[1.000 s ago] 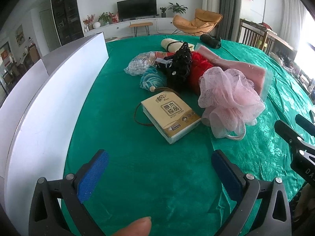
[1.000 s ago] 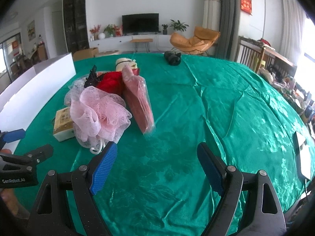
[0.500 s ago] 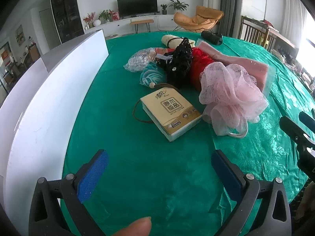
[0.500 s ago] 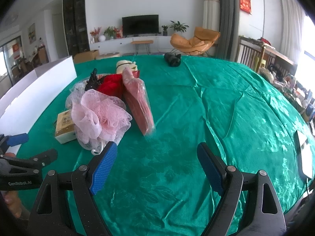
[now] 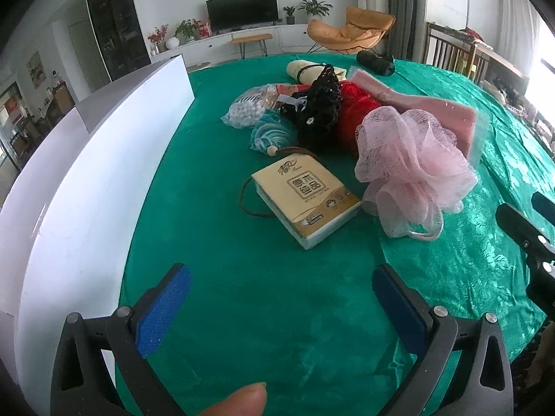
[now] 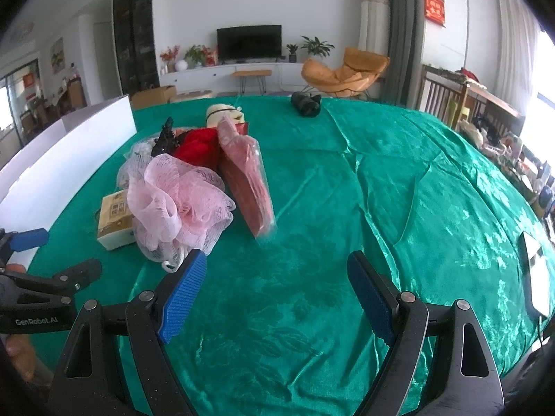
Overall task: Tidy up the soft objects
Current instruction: 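Move the left tool toward the beige tissue pack on the table, then close the left tool on the beige tissue pack and lift it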
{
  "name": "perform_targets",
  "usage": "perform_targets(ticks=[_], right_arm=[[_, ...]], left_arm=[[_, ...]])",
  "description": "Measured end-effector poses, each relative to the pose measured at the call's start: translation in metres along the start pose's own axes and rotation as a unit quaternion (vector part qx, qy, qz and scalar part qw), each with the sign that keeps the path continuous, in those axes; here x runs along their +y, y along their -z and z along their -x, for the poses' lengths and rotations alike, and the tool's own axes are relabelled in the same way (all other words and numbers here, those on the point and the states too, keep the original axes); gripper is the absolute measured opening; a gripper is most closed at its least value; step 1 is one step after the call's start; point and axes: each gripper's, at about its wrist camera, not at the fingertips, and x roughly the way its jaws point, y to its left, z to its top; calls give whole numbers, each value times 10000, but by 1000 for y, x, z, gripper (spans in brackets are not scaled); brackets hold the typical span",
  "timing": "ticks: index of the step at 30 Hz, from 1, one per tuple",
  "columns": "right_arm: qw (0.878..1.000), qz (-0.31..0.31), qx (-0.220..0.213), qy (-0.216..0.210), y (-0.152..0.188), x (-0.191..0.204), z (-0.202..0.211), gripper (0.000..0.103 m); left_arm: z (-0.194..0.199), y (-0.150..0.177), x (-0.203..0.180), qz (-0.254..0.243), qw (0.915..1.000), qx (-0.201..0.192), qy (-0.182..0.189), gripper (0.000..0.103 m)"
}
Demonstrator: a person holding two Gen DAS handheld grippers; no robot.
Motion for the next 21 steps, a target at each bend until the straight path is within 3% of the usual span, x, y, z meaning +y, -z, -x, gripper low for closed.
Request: perform_targets(ticks=[6,11,18,21], right_arm=[[9999,58,-20,-125,1,3,2,86],[9989,235,72,-398,2,12,-1,86],[9984,347,170,-404,5,19,-6,86],[9984,344,192,-400,6,19,-7,86]], left_arm=[[-6,2,6,77,9999,149,22,103],[-10,-3,25,427,9981,280,339,103],[-18,-22,31,667,9950,322,666,103],[-30,-35,22,742,9950,342,568,103]])
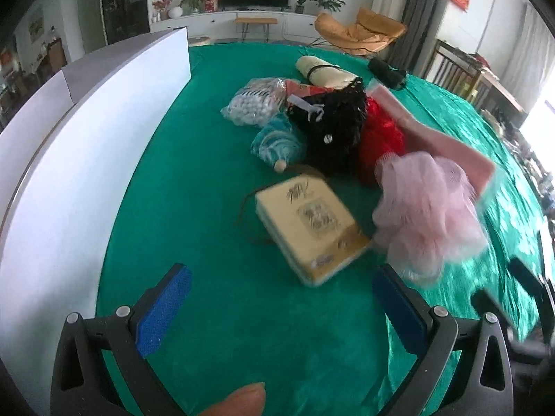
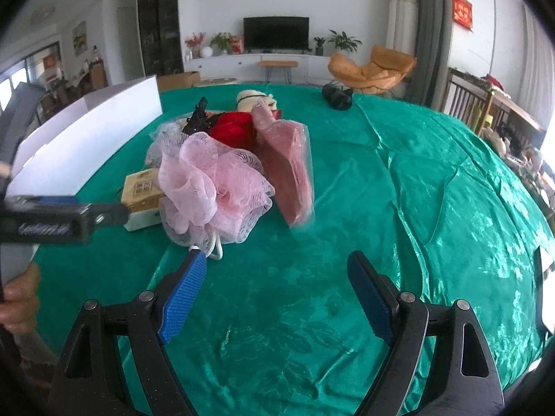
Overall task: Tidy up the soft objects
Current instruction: 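Close the left tool on the beige tissue pack and lift it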
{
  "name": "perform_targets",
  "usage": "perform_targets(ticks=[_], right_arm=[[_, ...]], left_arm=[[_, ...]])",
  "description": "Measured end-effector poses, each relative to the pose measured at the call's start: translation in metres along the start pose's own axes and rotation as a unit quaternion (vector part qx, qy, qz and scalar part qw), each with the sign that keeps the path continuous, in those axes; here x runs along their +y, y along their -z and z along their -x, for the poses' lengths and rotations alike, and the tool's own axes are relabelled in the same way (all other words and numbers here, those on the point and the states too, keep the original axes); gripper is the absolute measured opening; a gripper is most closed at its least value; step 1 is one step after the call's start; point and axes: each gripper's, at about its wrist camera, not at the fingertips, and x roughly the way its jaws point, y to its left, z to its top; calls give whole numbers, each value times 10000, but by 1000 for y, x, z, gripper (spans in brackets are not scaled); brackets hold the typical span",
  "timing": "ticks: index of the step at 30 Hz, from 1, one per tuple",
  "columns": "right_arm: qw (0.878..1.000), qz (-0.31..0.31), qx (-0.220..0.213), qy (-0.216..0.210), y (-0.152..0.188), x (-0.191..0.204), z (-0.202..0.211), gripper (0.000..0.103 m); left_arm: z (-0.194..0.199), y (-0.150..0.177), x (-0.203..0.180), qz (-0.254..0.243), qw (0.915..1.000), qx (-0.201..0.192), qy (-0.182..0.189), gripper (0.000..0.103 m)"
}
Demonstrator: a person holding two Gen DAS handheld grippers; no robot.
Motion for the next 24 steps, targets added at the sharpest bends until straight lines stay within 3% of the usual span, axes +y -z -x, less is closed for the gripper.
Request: perform_targets(ticks=[4,8,14,17,20,24], right_arm=[[10000,-9,-13,0,0,-2,2,86],[10000,-31,-20,-4,0,-3,2,86],[10000,-67,-30,-40,-1,-4,2,85],[9999,-81,-26,-74,-1,-4,1,85],[10000,-60,-9,-62,-1,-4,1,85],[9999,-109,-78,-59,-1,-6,4,85]], left_arm=[[-28,-16,-2,337,9991,240,-137,103],[-42,-25,7,739,9968,296,-22,103],[-43,-30,16,660,9973,318,-88,103],[-48,-35,19,858,9954,427,-59,103],[-57,-40,14,893,9946,459,-244,103],[-63,-39,1,573,9957,439,-583,103]])
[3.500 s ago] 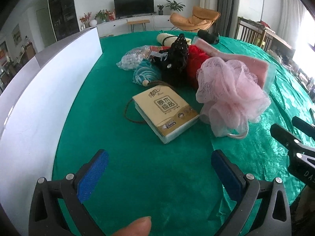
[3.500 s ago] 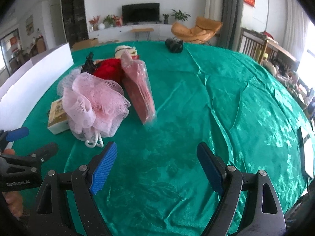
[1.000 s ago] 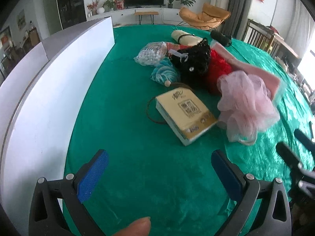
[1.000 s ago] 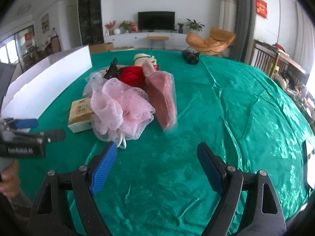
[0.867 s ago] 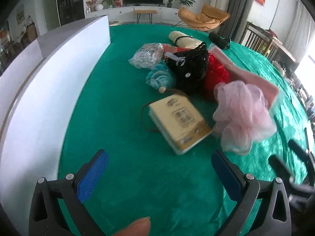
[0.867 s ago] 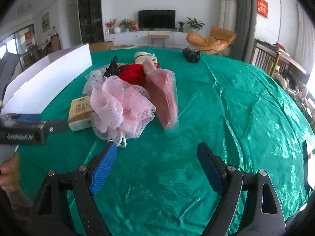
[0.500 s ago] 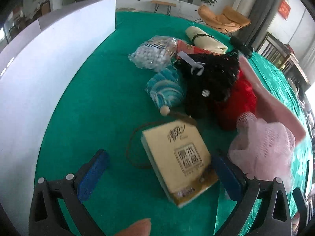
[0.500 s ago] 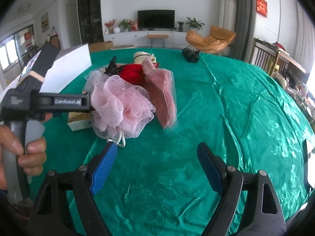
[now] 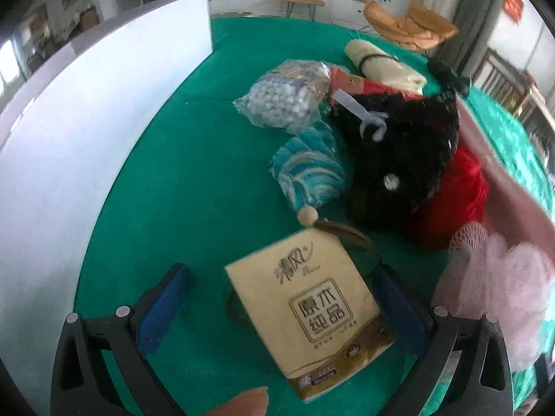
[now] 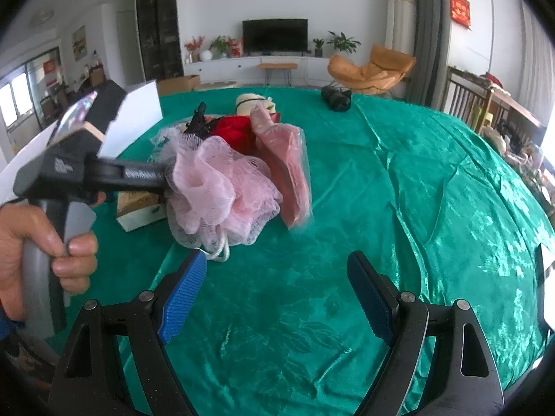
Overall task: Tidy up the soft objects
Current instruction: 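Close the left tool on the beige tissue pack and lift it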
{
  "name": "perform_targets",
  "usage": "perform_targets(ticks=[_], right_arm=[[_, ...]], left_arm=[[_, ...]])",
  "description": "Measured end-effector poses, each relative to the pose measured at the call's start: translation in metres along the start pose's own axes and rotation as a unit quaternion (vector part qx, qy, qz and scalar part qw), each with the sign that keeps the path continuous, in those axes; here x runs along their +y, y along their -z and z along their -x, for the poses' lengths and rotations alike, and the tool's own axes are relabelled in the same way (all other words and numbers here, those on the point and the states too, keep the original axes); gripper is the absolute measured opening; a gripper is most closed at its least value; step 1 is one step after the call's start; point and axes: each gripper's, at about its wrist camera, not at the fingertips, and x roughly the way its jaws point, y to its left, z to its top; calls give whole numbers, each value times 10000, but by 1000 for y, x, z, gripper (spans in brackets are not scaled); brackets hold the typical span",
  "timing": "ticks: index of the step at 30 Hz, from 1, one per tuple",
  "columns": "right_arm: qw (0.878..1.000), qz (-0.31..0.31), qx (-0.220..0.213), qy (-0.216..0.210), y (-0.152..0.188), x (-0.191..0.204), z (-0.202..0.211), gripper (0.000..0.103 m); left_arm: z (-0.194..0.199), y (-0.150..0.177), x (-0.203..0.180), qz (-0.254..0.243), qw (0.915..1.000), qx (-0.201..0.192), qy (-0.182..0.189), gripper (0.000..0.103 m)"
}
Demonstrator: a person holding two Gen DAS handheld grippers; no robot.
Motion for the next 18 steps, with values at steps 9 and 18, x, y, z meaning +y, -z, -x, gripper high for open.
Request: perform_targets(ticks=[9,18], right_arm=[[9999,-165,10,-47,-1,-7,-1,86],[9999,-140,-6,-20,-1,-7,-1,86]], left_arm=[[10,18,26,-339,9994,65,-18,103],[19,37,38,-798,9967,133,-3,103]])
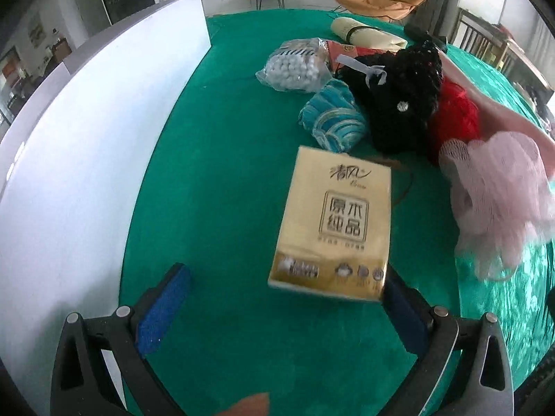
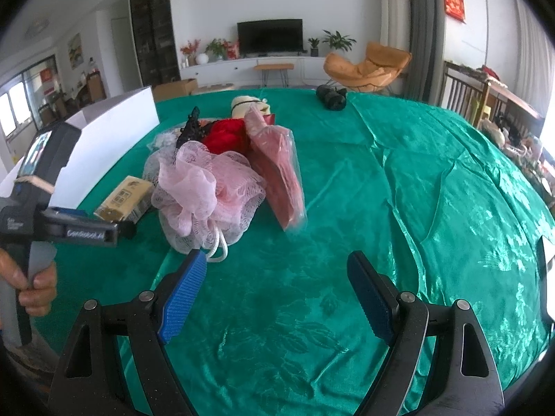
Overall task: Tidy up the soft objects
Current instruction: 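Close the left tool on the beige tissue pack and lift it, then carry the tissue pack into the white box and open the left tool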
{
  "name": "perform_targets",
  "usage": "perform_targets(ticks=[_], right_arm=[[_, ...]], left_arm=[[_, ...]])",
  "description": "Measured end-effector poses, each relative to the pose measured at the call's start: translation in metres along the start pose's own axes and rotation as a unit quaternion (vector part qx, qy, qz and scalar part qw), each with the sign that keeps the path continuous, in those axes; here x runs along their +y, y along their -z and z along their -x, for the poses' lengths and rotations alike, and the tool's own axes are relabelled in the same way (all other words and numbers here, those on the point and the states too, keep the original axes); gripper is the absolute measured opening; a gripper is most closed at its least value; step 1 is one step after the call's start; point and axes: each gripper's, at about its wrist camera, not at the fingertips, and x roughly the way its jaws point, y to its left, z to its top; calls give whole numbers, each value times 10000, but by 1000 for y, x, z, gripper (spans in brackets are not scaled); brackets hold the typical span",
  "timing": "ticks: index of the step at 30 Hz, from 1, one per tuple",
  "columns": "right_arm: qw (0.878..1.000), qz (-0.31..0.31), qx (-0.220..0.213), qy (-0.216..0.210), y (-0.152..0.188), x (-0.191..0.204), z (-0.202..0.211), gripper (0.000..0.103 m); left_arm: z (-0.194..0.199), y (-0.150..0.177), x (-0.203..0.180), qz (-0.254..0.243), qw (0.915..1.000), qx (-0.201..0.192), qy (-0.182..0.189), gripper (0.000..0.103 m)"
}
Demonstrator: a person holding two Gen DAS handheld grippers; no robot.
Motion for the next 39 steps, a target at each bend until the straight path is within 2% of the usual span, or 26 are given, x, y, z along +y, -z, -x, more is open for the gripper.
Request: perform_targets(ticks=[5,9,11,14,17,20,22,23,24,27,30,32,34,36,38,39], right_arm=[[10000,21,32,18,0,1,0,86],[10000,44,17,43,0,2,2,86],[10000,32,19,48,1,2,2,85],[10000,2,23,56,1,1,2,86],[10000,-51,4,54,1,-2,3,86],[9999,-115,33,27,1,-4,2,86],[9998,-202,64,-26,1,-8,1,86],[9996,-276,67,-78,1,-10,1,86],[9991,-381,42,-164,1,-15,3,86],[9971,-594,2,-476,-1,-20,10,86],[9902,-751,357,-1120,-19,-11,5,86],[9886,-446,435,-1370,-39,7,2,86],[9898,193,493,-1323,-62,35,-9,86],[9871,975,743,-1034,-79,65,-37,85],[9809,1451,1155,-586,-83,78,-66,82],[9787,1521,1301,-450,-82,79,-76,73]], left_arm=[[0,3,5,3,10000,-35,78,103],[-3,4,5,-78,9995,-279,102,103],[-2,4,5,-131,9994,-281,135,103],[-3,-7,6,-369,9991,74,195,103],[9,-13,1,-660,9970,-153,387,103],[11,-21,-11,-974,9936,-214,525,102],[7,-25,-19,-1145,9915,-168,600,83],[5,-26,-21,-1186,9909,-113,630,58],[5,-24,-23,-1194,9906,-101,652,53],[17,-15,-15,-1002,9901,-321,933,53],[34,0,3,-592,9894,-468,1242,53],[46,9,9,-428,9883,-538,1362,53],[58,16,15,-379,9875,-636,1393,53],[70,18,23,-311,9864,-709,1446,53],[85,19,33,-206,9848,-768,1543,53],[91,20,38,-187,9843,-797,1565,53]])
